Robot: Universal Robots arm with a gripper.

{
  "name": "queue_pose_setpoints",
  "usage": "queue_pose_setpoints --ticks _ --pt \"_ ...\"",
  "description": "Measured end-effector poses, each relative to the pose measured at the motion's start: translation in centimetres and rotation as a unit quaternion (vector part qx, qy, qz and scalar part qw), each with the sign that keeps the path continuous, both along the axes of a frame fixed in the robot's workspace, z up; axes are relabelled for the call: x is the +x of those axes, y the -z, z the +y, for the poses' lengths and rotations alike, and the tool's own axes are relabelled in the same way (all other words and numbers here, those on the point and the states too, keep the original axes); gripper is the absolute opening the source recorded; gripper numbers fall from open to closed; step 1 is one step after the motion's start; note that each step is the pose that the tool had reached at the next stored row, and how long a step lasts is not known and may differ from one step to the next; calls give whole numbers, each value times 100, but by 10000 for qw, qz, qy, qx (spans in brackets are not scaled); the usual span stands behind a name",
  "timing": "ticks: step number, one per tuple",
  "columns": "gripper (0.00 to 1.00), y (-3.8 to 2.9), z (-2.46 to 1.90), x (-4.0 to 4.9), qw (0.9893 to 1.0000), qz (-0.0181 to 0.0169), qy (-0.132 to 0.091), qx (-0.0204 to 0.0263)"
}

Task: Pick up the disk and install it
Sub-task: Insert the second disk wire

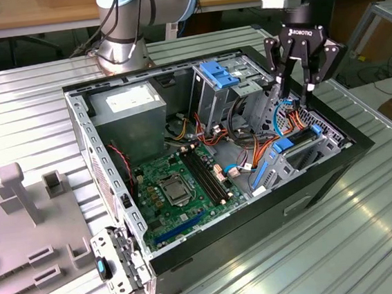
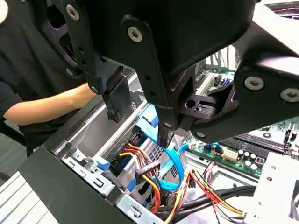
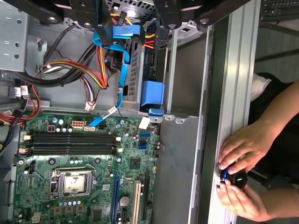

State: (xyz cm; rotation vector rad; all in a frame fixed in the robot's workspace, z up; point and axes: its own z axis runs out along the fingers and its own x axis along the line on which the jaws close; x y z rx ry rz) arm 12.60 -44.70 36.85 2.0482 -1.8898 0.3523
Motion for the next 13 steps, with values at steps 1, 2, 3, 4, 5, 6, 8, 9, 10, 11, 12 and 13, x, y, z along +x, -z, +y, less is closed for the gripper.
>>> queue_pose_setpoints --ticks 1,2,3,4,5,6,8,9,10,11,12,13 --pt "50 0 5 5 10000 0 17 -16" --pt "50 0 13 8 10000 0 34 -51" --pt "50 0 12 8 10000 0 35 -51" --pt "50 0 12 8 10000 1 35 -51" --pt "50 7 13 8 10000 3 35 -50" --pt "50 12 13 9 10000 7 35 -50" --pt "50 24 13 9 10000 21 35 -51" --pt "50 32 13 8 10000 32 35 -51" --pt "50 52 13 9 10000 40 35 -50" --pt "50 62 13 9 10000 42 34 -52" --pt "50 62 13 9 10000 43 34 -53" --pt "50 63 13 9 10000 43 34 -53"
